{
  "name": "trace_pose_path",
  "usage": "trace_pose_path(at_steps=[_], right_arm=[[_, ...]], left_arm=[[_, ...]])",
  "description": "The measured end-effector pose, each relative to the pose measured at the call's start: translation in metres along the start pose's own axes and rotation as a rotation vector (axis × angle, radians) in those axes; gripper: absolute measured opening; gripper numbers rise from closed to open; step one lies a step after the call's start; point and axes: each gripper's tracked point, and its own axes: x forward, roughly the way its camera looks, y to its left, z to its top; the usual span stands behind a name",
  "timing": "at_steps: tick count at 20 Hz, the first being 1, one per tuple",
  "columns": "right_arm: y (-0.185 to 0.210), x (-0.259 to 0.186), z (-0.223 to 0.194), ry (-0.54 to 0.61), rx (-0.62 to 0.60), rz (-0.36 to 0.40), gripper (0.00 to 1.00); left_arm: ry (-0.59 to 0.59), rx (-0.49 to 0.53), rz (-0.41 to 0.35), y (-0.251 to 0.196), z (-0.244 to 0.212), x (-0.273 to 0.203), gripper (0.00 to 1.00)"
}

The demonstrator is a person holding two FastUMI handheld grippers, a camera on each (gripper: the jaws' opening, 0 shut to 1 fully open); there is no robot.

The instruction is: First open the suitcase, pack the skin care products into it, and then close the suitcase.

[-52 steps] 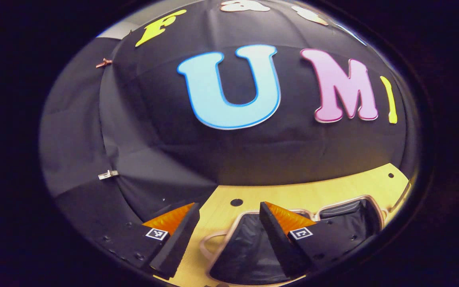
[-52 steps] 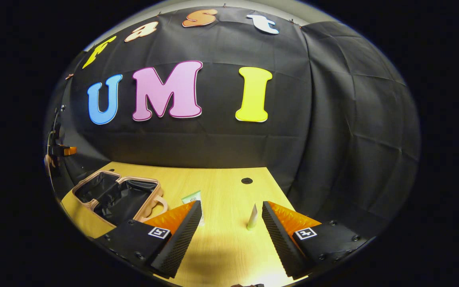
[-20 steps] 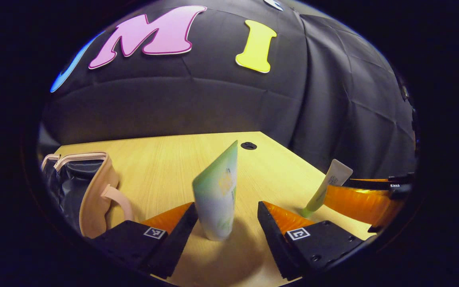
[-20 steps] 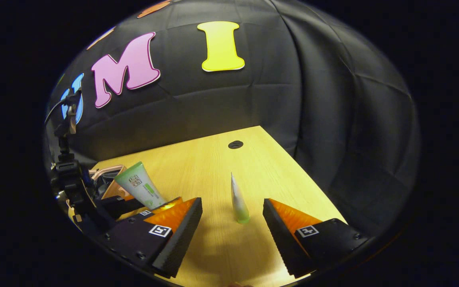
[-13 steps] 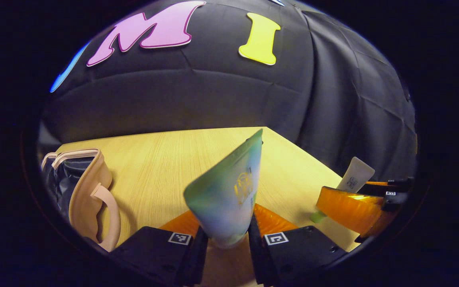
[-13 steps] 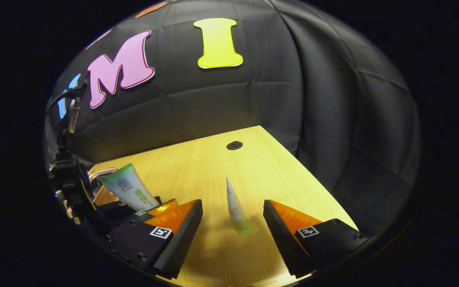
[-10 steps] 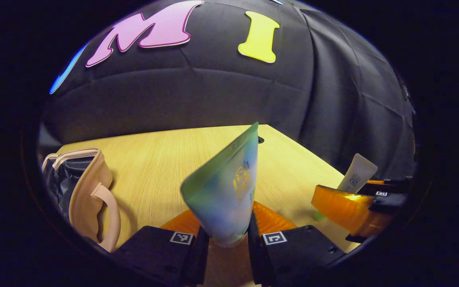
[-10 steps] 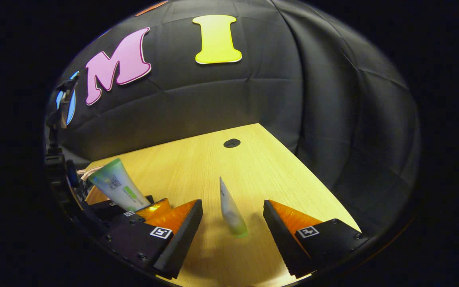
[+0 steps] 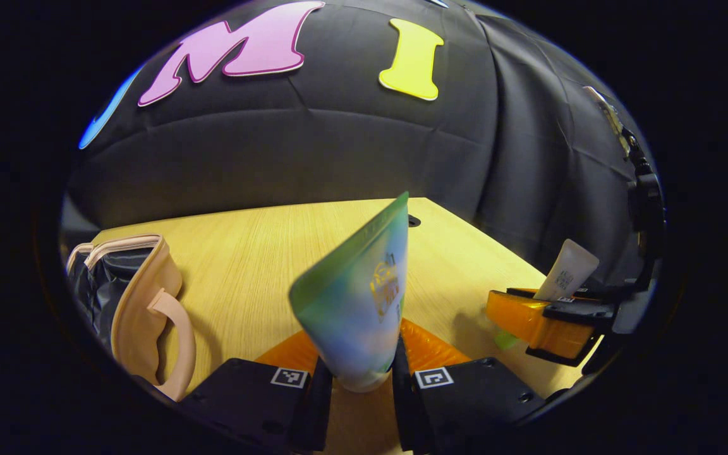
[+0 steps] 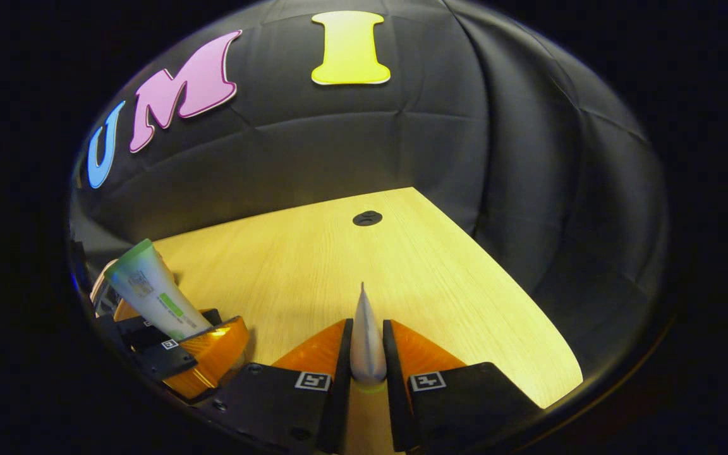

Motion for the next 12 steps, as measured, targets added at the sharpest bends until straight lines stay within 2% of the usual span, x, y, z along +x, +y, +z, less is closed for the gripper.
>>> trace_pose_path(at_steps=[2,3,6,7,8,9,10,11,12], right_arm=[[0.002,-0.004,-0.002,0.002,-0.040,0.013,0.21],[0.004,-0.010,0.000,-0.001,-0.048,0.025,0.25],[0.008,-0.035,0.015,-0.031,-0.064,0.039,0.25],[0.010,-0.045,0.021,-0.041,-0.078,0.041,0.18],[0.013,-0.057,0.026,-0.047,-0.090,0.046,0.18],[0.017,-0.070,0.033,-0.055,-0.100,0.053,0.25],[0.022,-0.085,0.041,-0.060,-0.112,0.062,0.18],[0.029,-0.101,0.047,-0.063,-0.123,0.076,0.25],[0.038,-0.118,0.055,-0.067,-0.136,0.093,0.25]], left_arm=[[-0.003,-0.003,-0.003,0.000,-0.001,-0.001,0.47],[-0.008,-0.008,-0.009,0.000,0.000,-0.003,0.47],[-0.026,-0.044,-0.028,0.001,0.005,-0.019,0.45],[-0.045,-0.048,-0.027,0.003,0.011,-0.029,0.41],[-0.070,-0.045,-0.026,0.007,0.021,-0.043,0.45],[-0.090,-0.034,-0.021,0.011,0.032,-0.058,0.45],[-0.106,-0.024,-0.012,0.019,0.043,-0.077,0.45],[-0.123,-0.020,0.000,0.030,0.056,-0.101,0.45],[-0.130,-0.021,0.013,0.042,0.066,-0.123,0.45]])
